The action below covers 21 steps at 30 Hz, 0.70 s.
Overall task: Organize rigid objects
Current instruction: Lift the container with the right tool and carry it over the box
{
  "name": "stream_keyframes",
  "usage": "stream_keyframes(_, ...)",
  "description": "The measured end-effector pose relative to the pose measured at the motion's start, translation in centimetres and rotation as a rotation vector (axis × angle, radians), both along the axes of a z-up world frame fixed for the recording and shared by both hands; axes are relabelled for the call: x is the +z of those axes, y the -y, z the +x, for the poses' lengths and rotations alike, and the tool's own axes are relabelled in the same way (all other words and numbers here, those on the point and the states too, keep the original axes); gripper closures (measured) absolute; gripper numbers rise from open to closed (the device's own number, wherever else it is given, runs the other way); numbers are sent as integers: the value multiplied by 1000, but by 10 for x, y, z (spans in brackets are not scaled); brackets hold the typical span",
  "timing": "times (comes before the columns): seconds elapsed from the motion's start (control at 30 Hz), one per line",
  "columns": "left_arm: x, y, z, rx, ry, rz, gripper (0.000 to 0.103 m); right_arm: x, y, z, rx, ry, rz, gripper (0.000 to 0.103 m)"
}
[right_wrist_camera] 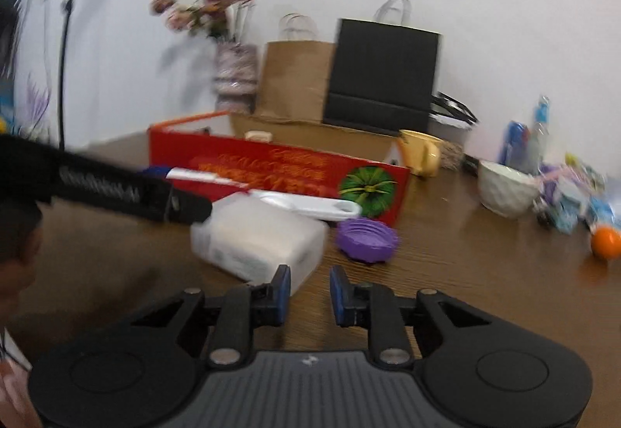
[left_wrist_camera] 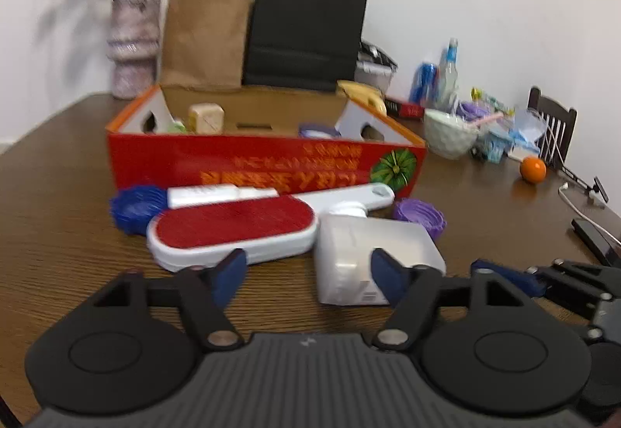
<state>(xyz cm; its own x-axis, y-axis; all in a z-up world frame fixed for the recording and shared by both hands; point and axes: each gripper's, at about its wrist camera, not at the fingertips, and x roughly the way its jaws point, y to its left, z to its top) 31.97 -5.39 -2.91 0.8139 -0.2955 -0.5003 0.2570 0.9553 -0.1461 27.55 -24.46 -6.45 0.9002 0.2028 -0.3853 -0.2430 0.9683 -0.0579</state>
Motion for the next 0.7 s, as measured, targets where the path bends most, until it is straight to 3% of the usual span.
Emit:
stream_keyframes(0.13, -3, 5, 11, -24, -39, -85, 43, 6, 19, 5, -19, -2, 113, 71)
stream_keyframes(0.3, -2, 7, 15, -14, -44, -150, 73, 6, 29, 33, 3, -77, 292, 71)
stream_keyframes(0.5, 1, 4, 4, 1, -82, -183, 76, -4, 28, 51, 44, -149, 472, 71)
stream_keyframes(0.7, 3, -6, -44, 26, -142, -218, 79, 0, 18, 15, 65, -142, 427, 75)
